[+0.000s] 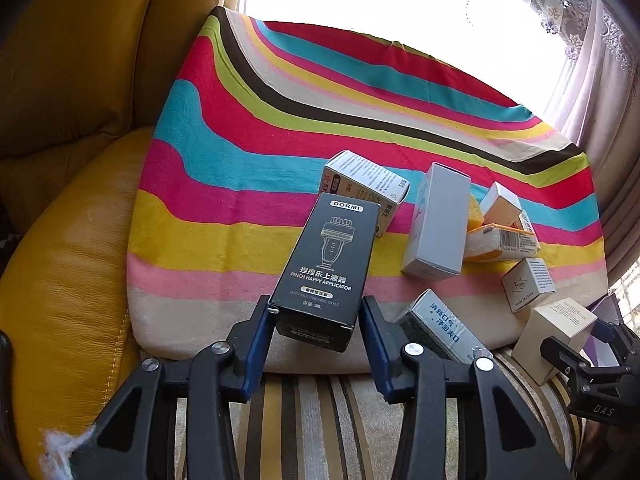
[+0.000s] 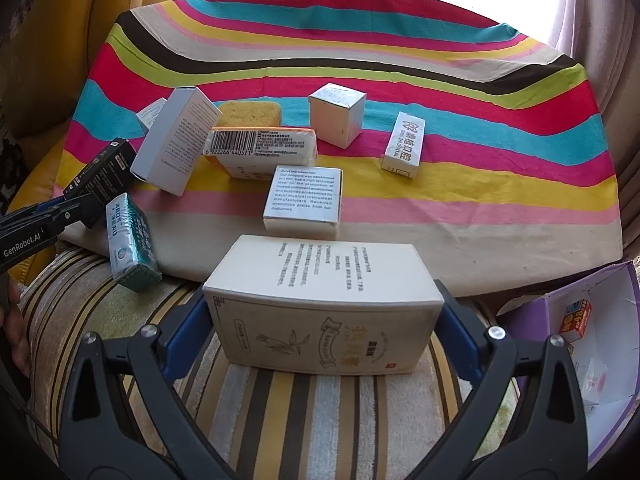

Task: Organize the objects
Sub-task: 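Grasp the large cream bird-print box with the right tool while the left tool grasps the black DOOMI box, then carry the cream box and black box over the purple box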

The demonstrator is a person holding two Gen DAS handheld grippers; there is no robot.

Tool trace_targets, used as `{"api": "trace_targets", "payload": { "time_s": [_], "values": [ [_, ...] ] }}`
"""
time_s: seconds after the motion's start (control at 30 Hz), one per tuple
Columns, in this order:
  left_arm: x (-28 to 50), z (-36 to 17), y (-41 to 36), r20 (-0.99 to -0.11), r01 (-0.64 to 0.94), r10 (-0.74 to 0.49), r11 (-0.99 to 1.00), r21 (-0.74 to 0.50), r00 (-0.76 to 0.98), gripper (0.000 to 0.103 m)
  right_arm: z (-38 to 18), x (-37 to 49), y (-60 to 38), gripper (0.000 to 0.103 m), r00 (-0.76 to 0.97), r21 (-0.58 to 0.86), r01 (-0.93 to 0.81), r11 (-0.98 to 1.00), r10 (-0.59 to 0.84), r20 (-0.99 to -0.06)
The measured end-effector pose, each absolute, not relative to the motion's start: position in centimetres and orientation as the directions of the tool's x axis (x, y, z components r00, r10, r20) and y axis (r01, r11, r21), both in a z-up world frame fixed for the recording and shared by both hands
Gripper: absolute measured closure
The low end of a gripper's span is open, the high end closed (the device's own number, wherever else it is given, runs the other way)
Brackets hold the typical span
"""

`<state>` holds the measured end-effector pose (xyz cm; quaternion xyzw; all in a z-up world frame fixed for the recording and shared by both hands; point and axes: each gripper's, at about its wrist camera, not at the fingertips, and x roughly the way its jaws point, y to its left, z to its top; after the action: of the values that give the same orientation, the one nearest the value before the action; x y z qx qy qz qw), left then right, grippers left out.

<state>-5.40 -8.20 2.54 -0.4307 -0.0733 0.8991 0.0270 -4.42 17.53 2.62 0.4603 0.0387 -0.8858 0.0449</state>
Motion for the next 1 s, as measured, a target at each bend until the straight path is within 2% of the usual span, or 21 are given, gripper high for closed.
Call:
{"api": "trace_targets", "payload": {
  "time_s": [0.33,0.6,1.0],
  "values": [
    [-3.2,4.2,-8.5,-0.686,0.048,0.102,-0.979,-0.196,-0.720,0.059,3.7,-2.8,17.7,0.003,-0.622,-0.030,0.125,-0.992,-0.055,-0.781],
    [-1.3,5.7,-5.9,-0.611,-0.043,0.165,-0.977,-0.209,-0.774,0.058,4.4,-1.8,18.8,0.003,-0.646,-0.032,0.093,-0.995,-0.036,-0.763],
    [0.2,6.4,-0.1,-0.588,-0.185,0.270,-0.962,-0.202,-0.763,0.059,5.3,-0.1,22.2,0.003,-0.665,-0.023,0.028,-0.999,-0.001,-0.747]
  ]
}}
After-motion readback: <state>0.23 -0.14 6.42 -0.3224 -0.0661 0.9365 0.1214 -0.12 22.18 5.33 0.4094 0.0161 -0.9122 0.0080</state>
